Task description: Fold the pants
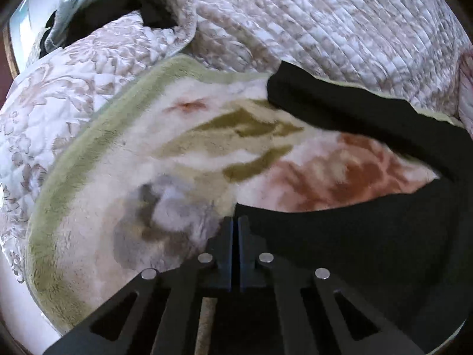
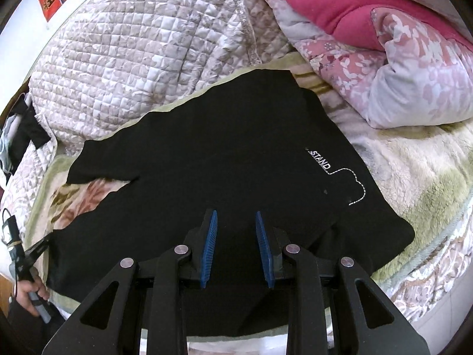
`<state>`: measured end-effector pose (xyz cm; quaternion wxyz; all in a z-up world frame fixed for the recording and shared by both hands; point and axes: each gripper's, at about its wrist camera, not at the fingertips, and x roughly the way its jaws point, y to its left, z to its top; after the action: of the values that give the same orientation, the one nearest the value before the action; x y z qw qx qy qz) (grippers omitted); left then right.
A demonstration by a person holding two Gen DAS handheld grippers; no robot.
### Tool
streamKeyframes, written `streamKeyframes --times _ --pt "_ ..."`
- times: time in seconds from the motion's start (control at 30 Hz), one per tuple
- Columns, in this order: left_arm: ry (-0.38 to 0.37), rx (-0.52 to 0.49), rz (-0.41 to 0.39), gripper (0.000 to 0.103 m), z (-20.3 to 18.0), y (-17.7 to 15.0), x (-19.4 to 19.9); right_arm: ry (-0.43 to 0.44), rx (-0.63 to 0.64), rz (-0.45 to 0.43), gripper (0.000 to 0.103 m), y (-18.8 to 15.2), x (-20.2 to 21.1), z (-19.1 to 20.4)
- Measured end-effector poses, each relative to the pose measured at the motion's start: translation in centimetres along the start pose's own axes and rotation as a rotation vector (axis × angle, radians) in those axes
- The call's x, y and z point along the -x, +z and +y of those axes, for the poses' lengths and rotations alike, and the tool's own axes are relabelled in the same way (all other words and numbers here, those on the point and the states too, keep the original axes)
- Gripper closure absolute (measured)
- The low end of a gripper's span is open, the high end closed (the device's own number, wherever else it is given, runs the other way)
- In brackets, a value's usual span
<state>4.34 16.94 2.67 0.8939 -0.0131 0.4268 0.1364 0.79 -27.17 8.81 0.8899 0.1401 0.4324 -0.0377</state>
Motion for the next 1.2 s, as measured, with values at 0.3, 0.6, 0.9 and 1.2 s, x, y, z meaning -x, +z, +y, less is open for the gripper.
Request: streamKeyframes --times 0.3,0.6,0.9,1.2 --pt "0.017 0.117 -0.051 0.098 1.4 0.8 2.6 -0.071 -0.012 -0.004 0.075 0.4 0.2 -2.2" --pt "-0.404 -0.019 0.009 0.092 -9.0 -1.5 6.4 -0.135 0.04 0.072 0.076 0.4 -1.5 -2.9" --pt "-0.354 -0.162 0.054 0.088 -13.0 -3.1 3.4 -0.138 0.068 0.011 0.066 0.2 0.8 -1.8" --pt "-0.23 -0.02 0.065 0.059 -7.6 -2.9 2.4 -0.12 0.15 0.123 0.051 -1.4 -1.8 0.0"
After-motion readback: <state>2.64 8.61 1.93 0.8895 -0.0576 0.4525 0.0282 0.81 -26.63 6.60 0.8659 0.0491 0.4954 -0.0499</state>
